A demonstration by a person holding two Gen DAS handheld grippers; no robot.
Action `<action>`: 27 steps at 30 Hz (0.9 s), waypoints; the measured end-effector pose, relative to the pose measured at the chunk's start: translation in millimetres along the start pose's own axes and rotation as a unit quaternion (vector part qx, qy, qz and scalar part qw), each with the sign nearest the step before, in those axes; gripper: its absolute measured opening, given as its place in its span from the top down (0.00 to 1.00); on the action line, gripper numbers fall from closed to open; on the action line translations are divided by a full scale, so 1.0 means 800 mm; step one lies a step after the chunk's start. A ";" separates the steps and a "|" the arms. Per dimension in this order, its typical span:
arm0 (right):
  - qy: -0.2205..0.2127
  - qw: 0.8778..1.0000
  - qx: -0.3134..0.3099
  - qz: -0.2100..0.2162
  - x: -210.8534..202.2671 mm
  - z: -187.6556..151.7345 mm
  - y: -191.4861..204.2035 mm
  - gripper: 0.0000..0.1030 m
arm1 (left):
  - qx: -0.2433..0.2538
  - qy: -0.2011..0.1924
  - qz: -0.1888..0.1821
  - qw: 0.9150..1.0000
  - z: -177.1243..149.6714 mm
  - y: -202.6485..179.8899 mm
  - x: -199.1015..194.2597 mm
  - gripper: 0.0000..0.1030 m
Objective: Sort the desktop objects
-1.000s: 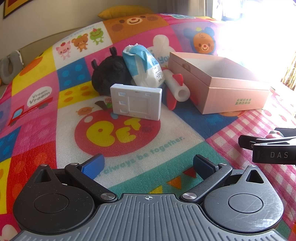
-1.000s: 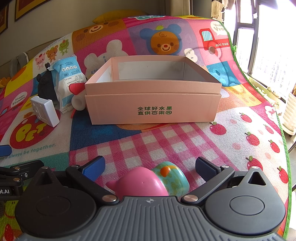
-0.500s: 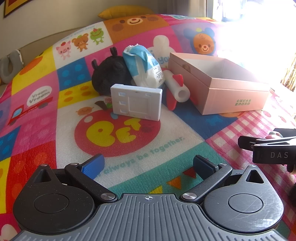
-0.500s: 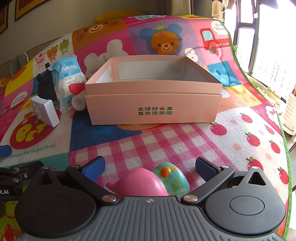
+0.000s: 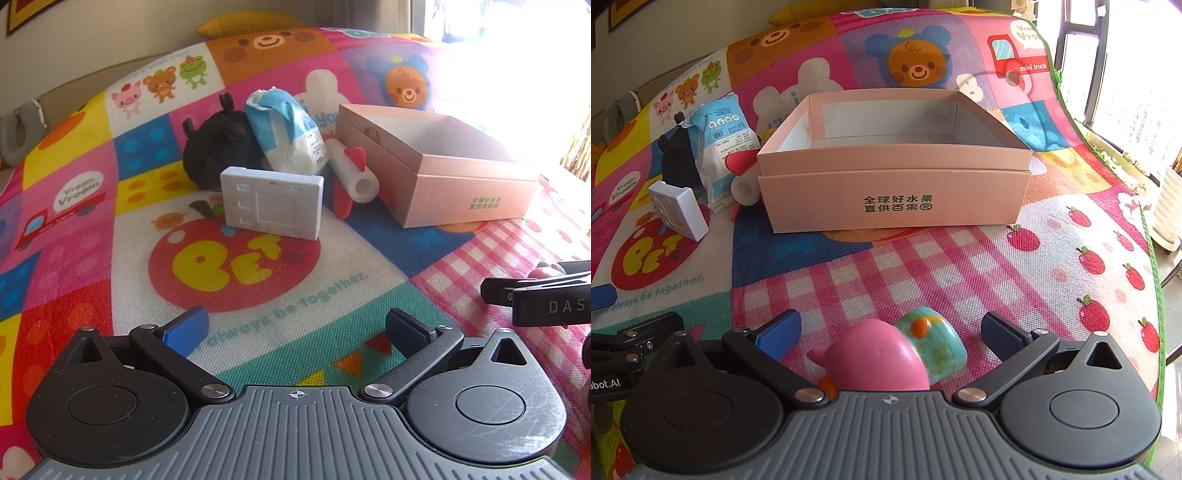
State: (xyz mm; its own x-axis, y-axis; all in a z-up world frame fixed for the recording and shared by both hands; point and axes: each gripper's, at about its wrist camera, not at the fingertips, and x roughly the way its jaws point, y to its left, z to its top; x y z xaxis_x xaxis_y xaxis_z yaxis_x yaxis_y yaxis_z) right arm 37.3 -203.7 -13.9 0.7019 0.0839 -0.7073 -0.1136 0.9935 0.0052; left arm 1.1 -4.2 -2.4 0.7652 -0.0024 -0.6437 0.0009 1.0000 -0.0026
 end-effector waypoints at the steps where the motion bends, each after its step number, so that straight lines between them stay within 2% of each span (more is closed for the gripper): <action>1: 0.000 1.000 -0.002 0.004 -0.001 0.000 -0.001 0.00 | 0.000 0.000 0.000 1.000 0.000 0.000 0.000 0.00; 2: 0.000 1.000 -0.010 0.014 -0.002 0.000 -0.003 0.00 | 0.000 0.000 0.000 1.000 0.000 0.001 0.000 0.00; 4: -0.003 0.997 -0.030 0.066 -0.013 0.000 -0.009 0.00 | 0.001 0.000 0.000 1.000 0.001 -0.001 0.001 0.00; 5: -0.018 0.995 -0.034 0.088 -0.026 -0.001 -0.014 0.00 | 0.001 0.000 0.001 1.000 0.001 -0.001 0.001 0.00; 8: -0.105 0.989 -0.054 0.090 -0.078 -0.008 -0.028 0.00 | 0.001 0.000 0.000 1.000 0.001 -0.001 0.001 0.00; 10: -0.136 0.985 -0.072 0.079 -0.103 -0.015 -0.038 0.00 | 0.001 0.000 0.000 1.000 0.001 -0.001 0.001 0.00; 12: -0.139 0.984 -0.080 0.071 -0.116 -0.023 -0.047 0.00 | 0.001 0.000 0.001 1.000 0.001 -0.001 0.001 0.00; 17: -0.098 0.988 -0.091 0.083 -0.102 -0.042 -0.045 0.00 | 0.001 0.000 0.000 1.000 0.001 -0.001 0.001 0.00; 23: -0.107 0.982 -0.127 0.091 -0.080 -0.043 -0.015 0.00 | -0.006 -0.005 -0.007 1.000 0.001 0.002 -0.001 0.00; 27: -0.128 0.980 -0.136 0.066 -0.075 -0.049 -0.009 0.00 | -0.032 -0.047 -0.035 0.998 0.014 0.016 -0.009 0.00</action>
State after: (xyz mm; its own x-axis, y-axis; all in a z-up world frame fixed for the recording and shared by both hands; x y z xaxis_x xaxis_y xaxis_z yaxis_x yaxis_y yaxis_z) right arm -31.2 -218.9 0.9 0.8186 0.2608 -0.5118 -0.3734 0.9186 -0.1292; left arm 3.0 9.0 10.3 0.8217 -0.0685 -0.5658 0.0178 0.9953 -0.0948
